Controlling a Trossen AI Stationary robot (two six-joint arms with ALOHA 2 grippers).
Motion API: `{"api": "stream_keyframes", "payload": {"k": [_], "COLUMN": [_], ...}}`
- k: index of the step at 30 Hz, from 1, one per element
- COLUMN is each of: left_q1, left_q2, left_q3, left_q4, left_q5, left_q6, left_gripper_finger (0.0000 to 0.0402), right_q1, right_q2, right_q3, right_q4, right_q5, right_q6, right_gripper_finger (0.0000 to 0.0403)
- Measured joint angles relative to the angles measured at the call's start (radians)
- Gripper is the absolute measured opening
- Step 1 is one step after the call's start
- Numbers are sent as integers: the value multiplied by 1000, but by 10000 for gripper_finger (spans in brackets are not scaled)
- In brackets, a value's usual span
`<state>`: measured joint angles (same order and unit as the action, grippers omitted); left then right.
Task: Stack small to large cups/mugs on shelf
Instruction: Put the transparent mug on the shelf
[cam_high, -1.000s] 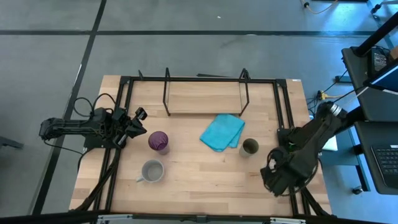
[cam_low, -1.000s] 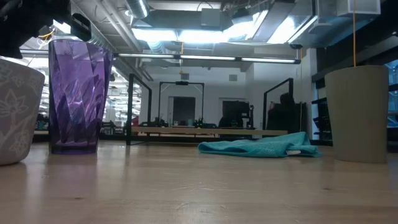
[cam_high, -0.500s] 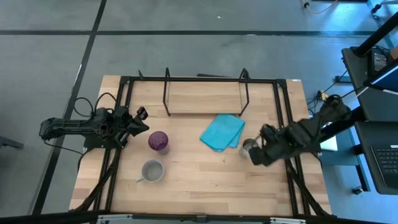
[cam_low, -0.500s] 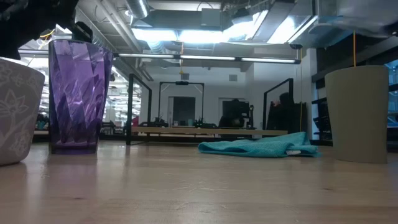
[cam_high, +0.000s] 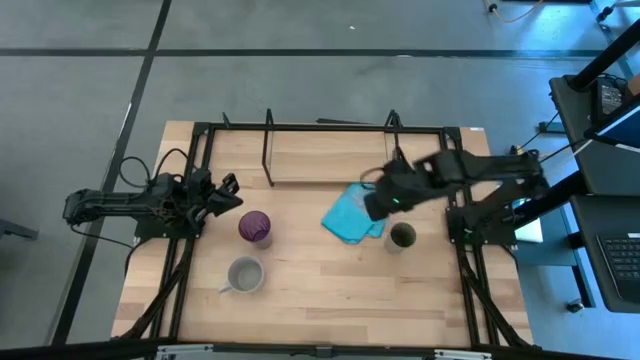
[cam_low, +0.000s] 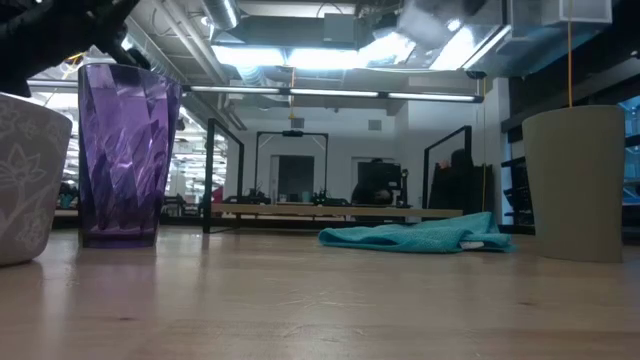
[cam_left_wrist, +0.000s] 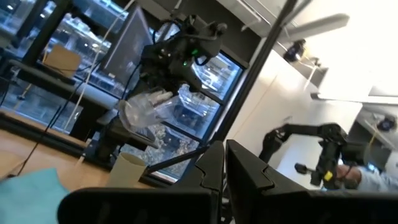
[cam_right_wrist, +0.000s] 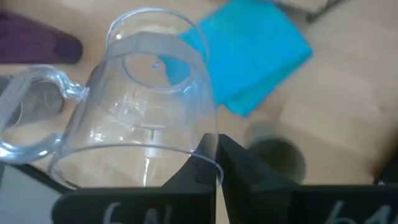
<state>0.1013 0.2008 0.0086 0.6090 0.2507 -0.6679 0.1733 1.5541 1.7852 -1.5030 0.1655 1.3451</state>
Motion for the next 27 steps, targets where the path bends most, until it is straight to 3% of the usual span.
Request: {"api": "stream_keyframes", "payload": {"k": [9,18,23,27], "left_q1": [0,0,0,0], "left_q2": [0,0,0,0], "left_q3": [0,0,0,0], "left_q4": [0,-11,-88,-184], "left_q5": [-6,1,2,2], "left_q6": [-102,-128,-222,-302], "left_gripper_finger": [11,11,11,11], "right_q1": [-212,-451,-529,-570], "right_q2": [145,216,262,305], "right_q3": [132,180,180,180], "right_q4": [3,-9,-11,-53], "right_q5": [-71,-181,-318,-346], "right_q6": [-265,-387,-457,-491], "right_gripper_finger": [9,10,11,12]}}
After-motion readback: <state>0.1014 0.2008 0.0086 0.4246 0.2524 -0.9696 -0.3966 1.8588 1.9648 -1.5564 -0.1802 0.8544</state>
